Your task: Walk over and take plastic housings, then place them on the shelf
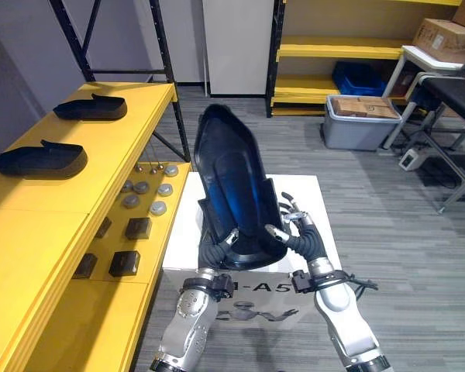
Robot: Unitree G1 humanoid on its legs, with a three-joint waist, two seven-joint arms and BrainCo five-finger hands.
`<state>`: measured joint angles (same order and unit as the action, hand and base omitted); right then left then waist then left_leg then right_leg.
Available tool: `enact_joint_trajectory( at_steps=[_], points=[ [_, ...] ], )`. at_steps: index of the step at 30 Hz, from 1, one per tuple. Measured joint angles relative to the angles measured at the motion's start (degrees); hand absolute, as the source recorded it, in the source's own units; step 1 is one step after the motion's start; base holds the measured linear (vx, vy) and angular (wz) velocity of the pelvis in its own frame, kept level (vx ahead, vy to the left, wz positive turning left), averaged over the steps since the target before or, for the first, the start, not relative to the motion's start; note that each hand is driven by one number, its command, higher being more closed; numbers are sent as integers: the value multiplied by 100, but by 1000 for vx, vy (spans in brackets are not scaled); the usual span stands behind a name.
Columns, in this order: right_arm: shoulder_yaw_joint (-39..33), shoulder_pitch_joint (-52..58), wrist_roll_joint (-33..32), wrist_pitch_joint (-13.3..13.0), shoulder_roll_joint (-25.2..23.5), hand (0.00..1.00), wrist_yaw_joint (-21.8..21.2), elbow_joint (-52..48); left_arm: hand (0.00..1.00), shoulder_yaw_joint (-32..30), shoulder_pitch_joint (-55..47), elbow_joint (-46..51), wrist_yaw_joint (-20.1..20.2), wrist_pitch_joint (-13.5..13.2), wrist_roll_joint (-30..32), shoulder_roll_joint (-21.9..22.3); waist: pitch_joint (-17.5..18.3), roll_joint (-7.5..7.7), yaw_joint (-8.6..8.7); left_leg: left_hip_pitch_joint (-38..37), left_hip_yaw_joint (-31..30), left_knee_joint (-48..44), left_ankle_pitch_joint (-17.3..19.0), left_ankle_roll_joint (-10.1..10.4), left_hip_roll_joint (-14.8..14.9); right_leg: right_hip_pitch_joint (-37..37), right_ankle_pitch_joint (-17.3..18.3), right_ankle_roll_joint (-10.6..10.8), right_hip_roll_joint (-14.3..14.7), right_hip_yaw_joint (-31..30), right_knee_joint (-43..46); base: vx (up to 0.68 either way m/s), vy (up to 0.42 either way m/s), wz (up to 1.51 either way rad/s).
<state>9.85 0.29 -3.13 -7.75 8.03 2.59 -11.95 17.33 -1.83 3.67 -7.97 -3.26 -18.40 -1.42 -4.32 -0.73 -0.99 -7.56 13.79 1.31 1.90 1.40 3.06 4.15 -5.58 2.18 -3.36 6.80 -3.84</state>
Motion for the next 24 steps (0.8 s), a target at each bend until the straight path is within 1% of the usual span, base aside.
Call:
enact_joint_trajectory(
  at_steps=[1, 2, 4, 5, 6, 8, 10, 12, 14, 16, 17, 19, 20, 22, 24],
  points=[
    [-268, -1, -165, -44, -92, 0, -12, -178, 100, -54, -55, 69, 72, -5, 74, 65, 0, -1, 0, -2, 2, 0, 0, 0, 0, 0, 0, 0, 0, -2, 2, 0, 0, 0],
    [-832, -36, -570, -173, -227, 0, 25, -413, 100, -158, -142, 111, 115, -5, 187, 108, 2, -2, 1, -8, 5, 0, 0, 0, -1, 1, 0, 0, 0, -6, 5, 0, 0, 0],
    [-1389, -64, -803, -300, -226, 0, 103, -560, 100, -321, -244, 124, 117, -3, 288, 112, 2, -2, 10, -10, 13, 0, 1, 0, -1, -4, 0, 0, 0, -13, 10, 0, 0, 0],
    [-1835, -63, -879, -409, -218, 0, 201, -587, 100, -486, -348, 149, 115, -3, 303, 113, 2, -2, 20, -12, 16, 0, 1, 0, -1, -6, 0, 0, 2, -17, 11, 0, 0, 0],
    [-2066, -55, -895, -439, -220, 0, 244, -585, 100, -576, -394, 159, 113, -3, 308, 113, 3, -3, 24, -12, 17, 0, 1, 0, -1, -8, 0, 0, 2, -19, 11, 0, 0, 0],
    [-2928, -23, -958, -486, -218, 0, 496, -503, 100, -860, -582, 250, 98, -5, 423, 124, 7, -10, 35, -11, 17, 1, 2, 2, 1, -14, 1, 0, 4, -20, 11, 0, 0, 0],
    [-3252, 28, -957, -511, -210, 0, 598, -374, 100, -976, -666, 317, 96, -5, 452, 125, 8, -12, 36, -10, 16, 1, 3, 3, 1, -28, 1, 1, 4, -18, 10, 0, 0, 0],
    [-3688, 282, -936, -530, -195, 0, 760, 185, 100, -1178, -885, 586, 104, -7, 522, 129, 8, -12, 58, 0, 9, 5, 7, 6, 0, -36, 2, 1, 2, -12, 2, 0, 0, 0],
    [-3772, 578, -846, -486, -162, 0, 792, 837, 100, -1322, -1059, 794, 122, -34, 529, 136, 10, -15, 82, 8, 7, 7, 12, 12, -1, -51, 3, 2, 1, -10, -7, 0, 0, 0],
    [-3821, 955, -799, -284, -163, 0, 739, 1816, 100, -1447, -1254, 986, 150, -59, 534, 173, 25, -40, 96, 59, -6, 8, 15, 16, -2, -70, 3, 3, -1, 0, -25, 0, 0, 0],
    [-3827, 1037, -799, -216, -163, 0, 685, 2040, 100, -1489, -1299, 1003, 165, -59, 534, 191, 31, -53, 105, 65, -8, 8, 15, 16, -2, -63, 3, 3, -2, 2, -26, 0, 0, 0],
    [-3809, 1253, -781, -48, -168, 0, 455, 2896, 100, -1630, -1500, 1101, 227, -59, 534, 269, 30, -73, 143, 64, -29, 8, 15, 15, 2, -42, 4, 3, -1, 23, -35, 0, 0, 5],
    [-3780, 1402, -777, 51, -195, 0, 257, 3411, 100, -1662, -1604, 1150, 264, -59, 534, 306, 24, -79, 145, 67, -52, 8, 15, 15, 5, -32, 7, 7, -1, 43, -36, 0, 0, 6],
    [-3658, 1576, -776, 106, -251, 0, 81, 3931, 100, -1694, -1709, 1166, 339, -59, 535, 332, 24, -81, 142, 58, -86, 10, 16, 15, 14, -6, 22, 25, -8, 73, -31, 0, 0, 9],
    [-3458, 1701, -775, 177, -347, 0, -78, 4194, 100, -1692, -1819, 1202, 367, -59, 536, 347, 24, -81, 148, 53, -109, 11, 19, 17, 26, 11, 30, 35, -16, 102, -23, -14, -10, 10]
  ],
)
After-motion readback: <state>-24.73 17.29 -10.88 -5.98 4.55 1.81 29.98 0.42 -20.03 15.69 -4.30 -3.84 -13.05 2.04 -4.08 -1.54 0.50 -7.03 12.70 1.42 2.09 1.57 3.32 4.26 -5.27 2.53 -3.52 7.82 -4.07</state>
